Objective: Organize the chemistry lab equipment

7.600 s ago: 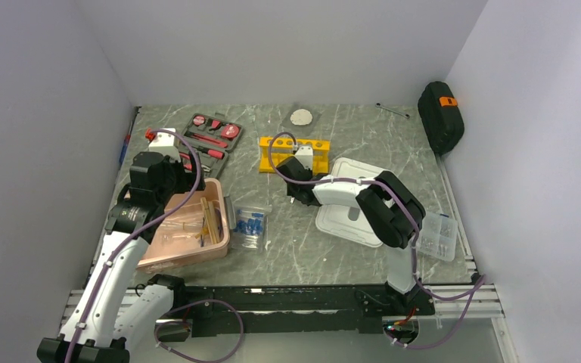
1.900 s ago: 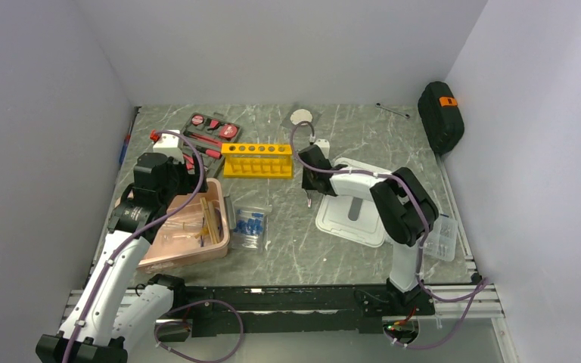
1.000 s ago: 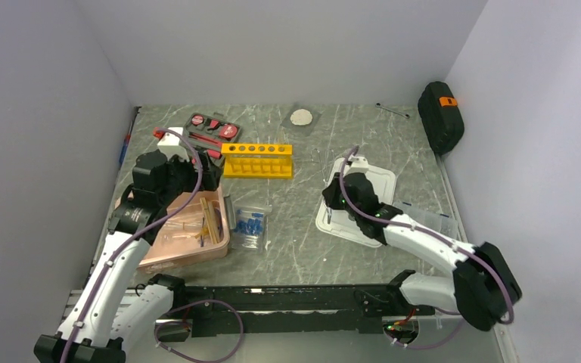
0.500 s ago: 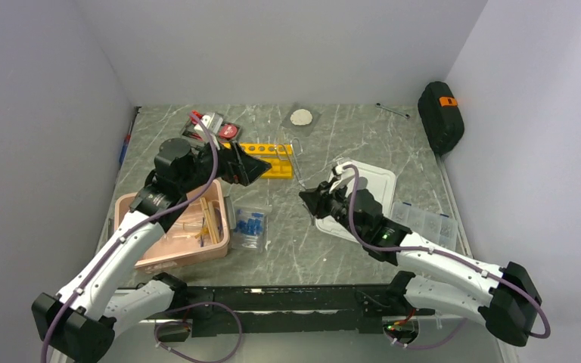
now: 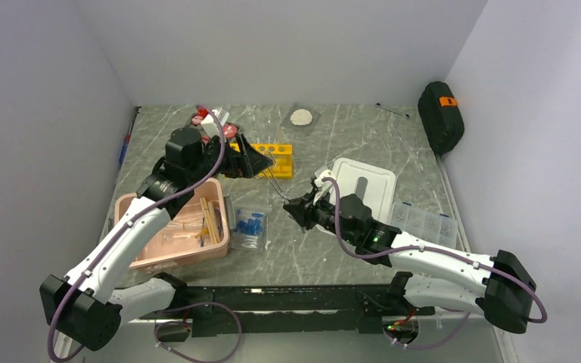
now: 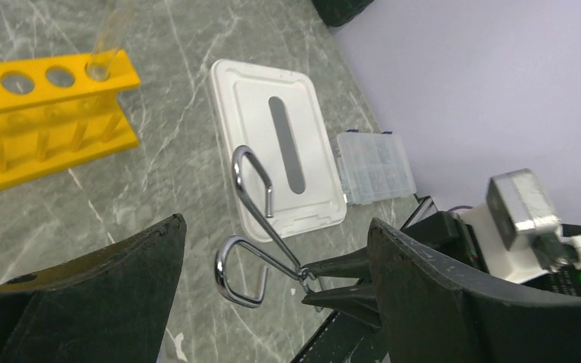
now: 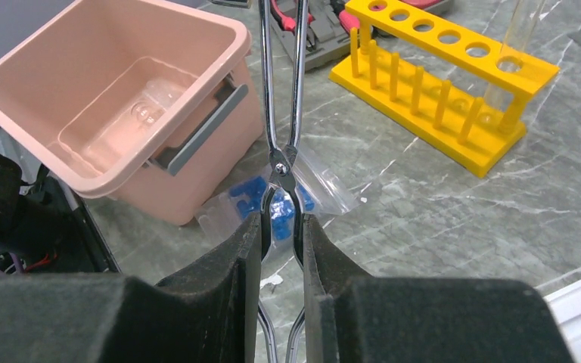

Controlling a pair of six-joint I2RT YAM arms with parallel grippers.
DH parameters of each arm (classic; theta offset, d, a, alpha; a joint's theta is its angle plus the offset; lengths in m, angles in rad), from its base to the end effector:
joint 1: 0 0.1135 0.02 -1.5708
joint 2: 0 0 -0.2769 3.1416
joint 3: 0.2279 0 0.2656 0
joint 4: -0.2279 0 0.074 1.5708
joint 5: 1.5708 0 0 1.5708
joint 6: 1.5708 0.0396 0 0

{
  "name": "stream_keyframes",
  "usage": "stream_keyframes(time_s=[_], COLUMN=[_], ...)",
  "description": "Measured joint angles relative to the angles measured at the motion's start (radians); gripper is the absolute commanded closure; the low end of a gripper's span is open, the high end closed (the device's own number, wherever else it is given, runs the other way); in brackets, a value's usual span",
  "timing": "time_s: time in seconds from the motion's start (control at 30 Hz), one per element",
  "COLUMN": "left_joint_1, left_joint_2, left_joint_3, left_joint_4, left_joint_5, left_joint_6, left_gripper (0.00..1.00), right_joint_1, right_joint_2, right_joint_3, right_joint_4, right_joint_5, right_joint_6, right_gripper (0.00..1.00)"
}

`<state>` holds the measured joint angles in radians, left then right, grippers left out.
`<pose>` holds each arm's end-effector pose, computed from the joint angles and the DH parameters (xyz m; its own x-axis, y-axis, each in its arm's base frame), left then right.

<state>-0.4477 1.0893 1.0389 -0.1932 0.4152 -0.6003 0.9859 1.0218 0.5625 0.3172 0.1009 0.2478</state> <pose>0.2276 -0.1270 0.3792 -0.6025 -0.2841 -0.7458 0.4952 0.5998 -0.6285 0.1393 0.2031 0.2727 -0.2658 0.0407 -0.9632 -0.7316 0.6421 0.2290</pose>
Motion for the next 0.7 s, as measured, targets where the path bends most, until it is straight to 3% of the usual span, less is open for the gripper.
stream_keyframes(time_s=[0.07, 0.53, 0.67, 0.7], left_joint_1=[0.0, 0.0, -0.014, -0.012], left_joint_2=[0.008, 0.034, 0.028, 0.028], left_joint_3=[0.003, 0.003, 0.004, 0.004], left_joint_4=[-0.02, -0.087, -0.082, -0.082], left_joint_5=[-0.008, 0.044, 0.059, 0.058], left_joint_6=[-0.001, -0.033, -0.048, -0.05], left_gripper=[0.16, 1.0, 1.0, 1.0], right_joint_1=[0.006, 0.026, 0.031, 0.032], right_joint_2=[0.0, 0.023, 0.048, 0.048], right_joint_3=[0.003, 0.028, 0.028, 0.028], right_joint_4=[0.002, 0.005, 0.003, 0.005], right_joint_5=[-0.003, 0.004, 0.012, 0.017], right_joint_6=[-0.011, -0.057, -0.057, -0.057], right_gripper=[1.0, 1.0, 0.99, 0.88])
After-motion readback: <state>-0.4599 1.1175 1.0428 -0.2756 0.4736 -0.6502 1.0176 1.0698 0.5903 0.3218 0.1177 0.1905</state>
